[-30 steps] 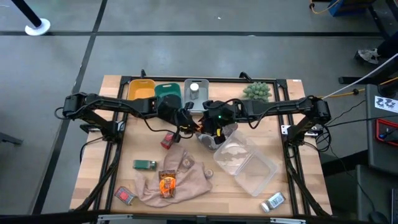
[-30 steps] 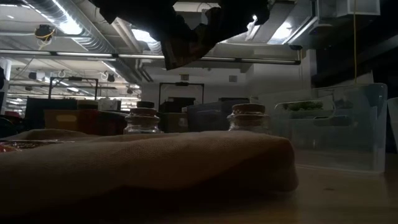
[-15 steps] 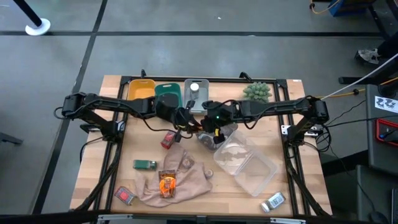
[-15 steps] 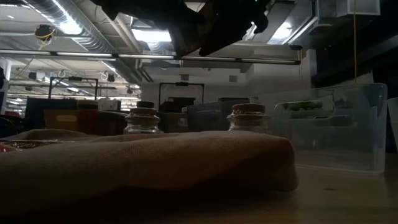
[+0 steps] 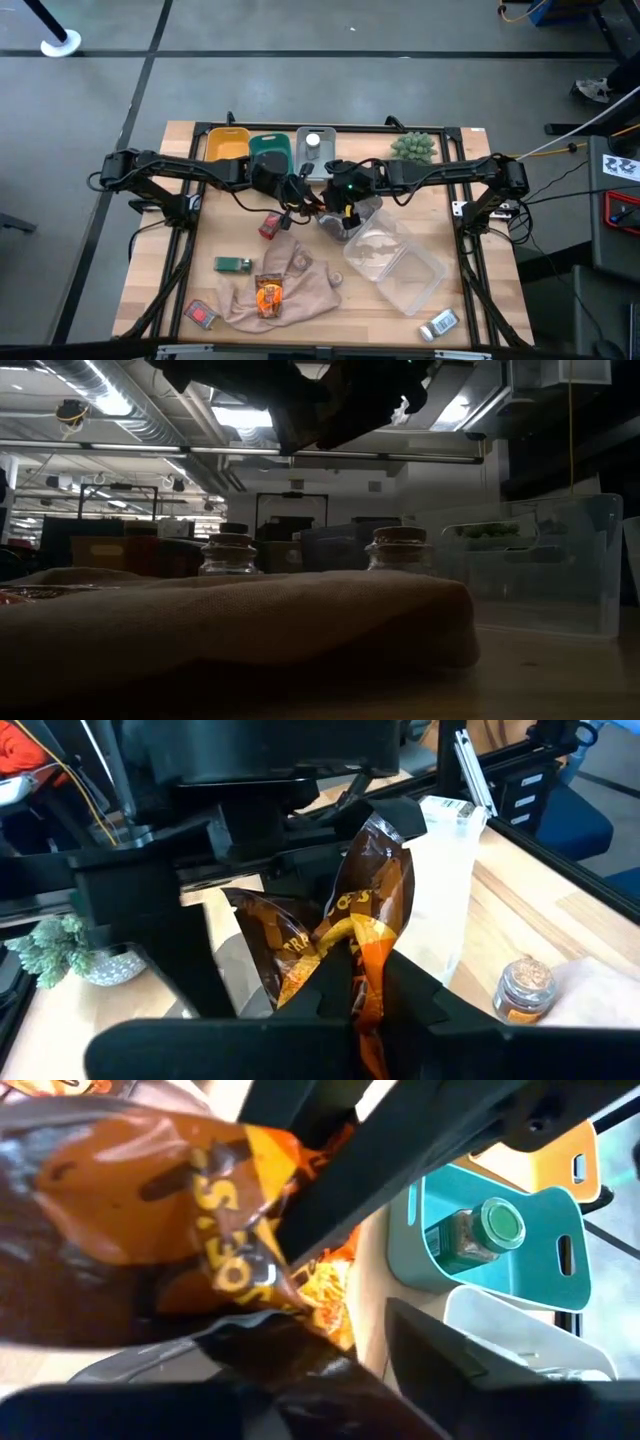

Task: Sort spices by type
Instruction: Put the top orange seasoning pack into the black bin

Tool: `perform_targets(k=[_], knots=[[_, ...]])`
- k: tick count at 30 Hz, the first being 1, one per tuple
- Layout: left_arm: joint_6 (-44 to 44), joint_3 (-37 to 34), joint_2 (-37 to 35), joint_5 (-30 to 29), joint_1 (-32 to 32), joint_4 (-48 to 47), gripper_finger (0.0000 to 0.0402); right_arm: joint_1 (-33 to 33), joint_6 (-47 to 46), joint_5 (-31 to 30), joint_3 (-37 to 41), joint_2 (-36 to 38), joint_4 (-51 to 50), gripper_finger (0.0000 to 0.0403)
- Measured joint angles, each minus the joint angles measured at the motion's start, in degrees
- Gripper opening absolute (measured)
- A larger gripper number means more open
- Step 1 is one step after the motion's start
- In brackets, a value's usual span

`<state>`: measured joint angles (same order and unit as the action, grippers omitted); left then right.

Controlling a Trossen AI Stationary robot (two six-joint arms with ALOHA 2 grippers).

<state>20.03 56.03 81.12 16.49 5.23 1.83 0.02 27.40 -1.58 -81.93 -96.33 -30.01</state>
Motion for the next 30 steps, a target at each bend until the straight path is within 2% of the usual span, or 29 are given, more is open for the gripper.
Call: perform_targets(k=[7,11,16,20,24,30], knots=[[0.1,0.0,0.0,-0.4,0.0,-0.3,0.0018,0.0,0.0,4.1,-0.1,0.1,0.4,0.0172],[1.4,0.0,0.1,-0.4,0.0,-1.8,0.0013,0.0,0.1,7.2,-0.1,0.1,0.4,0.0172],[1.4,-0.1,0.1,-0.3,0.0,-1.9,0.0023,0.0,0.0,7.2,-0.1,0.1,0.5,0.0160],[1.4,-0.1,0.1,-0.3,0.0,-1.9,0.0017,0.0,0.1,7.2,-0.1,0.1,0.5,0.0135],[1.4,-0.1,0.1,-0.3,0.1,-1.9,0.0016,0.0,0.1,7.2,-0.1,0.1,0.5,0.0093],[0.5,-0.1,0.1,-1.1,0.1,-2.0,0.0058,0.0,0.0,4.4,-0.1,0.1,0.1,0.0020]])
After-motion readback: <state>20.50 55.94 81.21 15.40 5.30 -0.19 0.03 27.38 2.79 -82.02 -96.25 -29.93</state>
